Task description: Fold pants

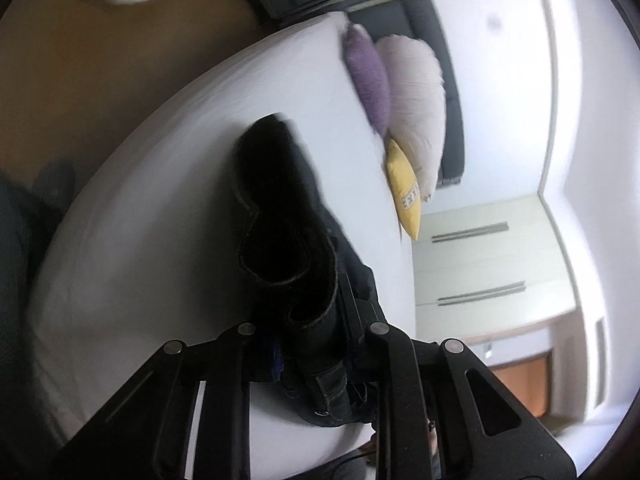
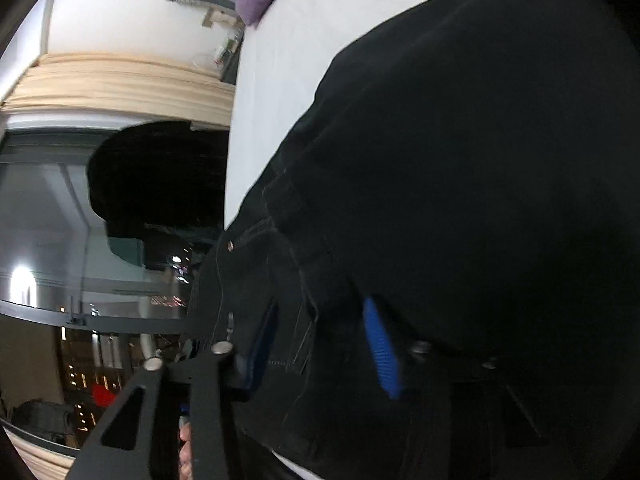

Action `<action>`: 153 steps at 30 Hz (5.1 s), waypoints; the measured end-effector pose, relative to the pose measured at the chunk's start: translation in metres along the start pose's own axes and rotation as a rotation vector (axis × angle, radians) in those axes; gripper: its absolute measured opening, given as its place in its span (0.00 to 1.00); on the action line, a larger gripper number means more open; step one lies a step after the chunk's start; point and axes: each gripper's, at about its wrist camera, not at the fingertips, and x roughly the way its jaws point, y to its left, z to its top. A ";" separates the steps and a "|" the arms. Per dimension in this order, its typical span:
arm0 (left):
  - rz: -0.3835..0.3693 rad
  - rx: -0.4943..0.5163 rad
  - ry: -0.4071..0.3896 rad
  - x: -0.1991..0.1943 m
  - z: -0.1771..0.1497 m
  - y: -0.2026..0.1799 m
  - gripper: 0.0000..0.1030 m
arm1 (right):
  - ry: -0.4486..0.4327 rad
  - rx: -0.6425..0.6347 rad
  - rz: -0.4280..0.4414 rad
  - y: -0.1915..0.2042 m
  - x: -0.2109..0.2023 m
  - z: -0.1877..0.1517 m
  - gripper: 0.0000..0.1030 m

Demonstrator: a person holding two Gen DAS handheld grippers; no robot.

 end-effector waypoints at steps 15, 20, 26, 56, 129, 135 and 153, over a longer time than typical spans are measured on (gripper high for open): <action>0.033 0.698 0.130 0.090 -0.076 -0.238 0.18 | -0.168 -0.054 0.072 0.005 -0.096 0.012 0.68; 0.075 0.869 0.319 0.190 -0.159 -0.258 0.18 | -0.181 -0.039 0.151 -0.025 -0.145 0.027 0.72; 0.207 1.043 0.447 0.240 -0.239 -0.238 0.18 | -0.137 -0.033 0.094 -0.054 -0.166 0.031 0.78; 0.298 1.421 0.389 0.271 -0.361 -0.273 0.18 | -0.059 -0.303 -0.220 -0.026 -0.175 0.060 0.12; -0.164 0.816 0.607 0.173 -0.185 -0.132 0.24 | -0.152 -0.124 -0.124 -0.088 -0.182 -0.029 0.00; -0.097 0.868 0.616 0.148 -0.191 -0.154 0.24 | -0.251 -0.243 -0.136 -0.046 -0.233 -0.039 0.79; 0.130 0.566 0.632 0.234 -0.116 -0.135 0.95 | -0.098 -0.137 -0.170 -0.085 -0.179 0.043 0.64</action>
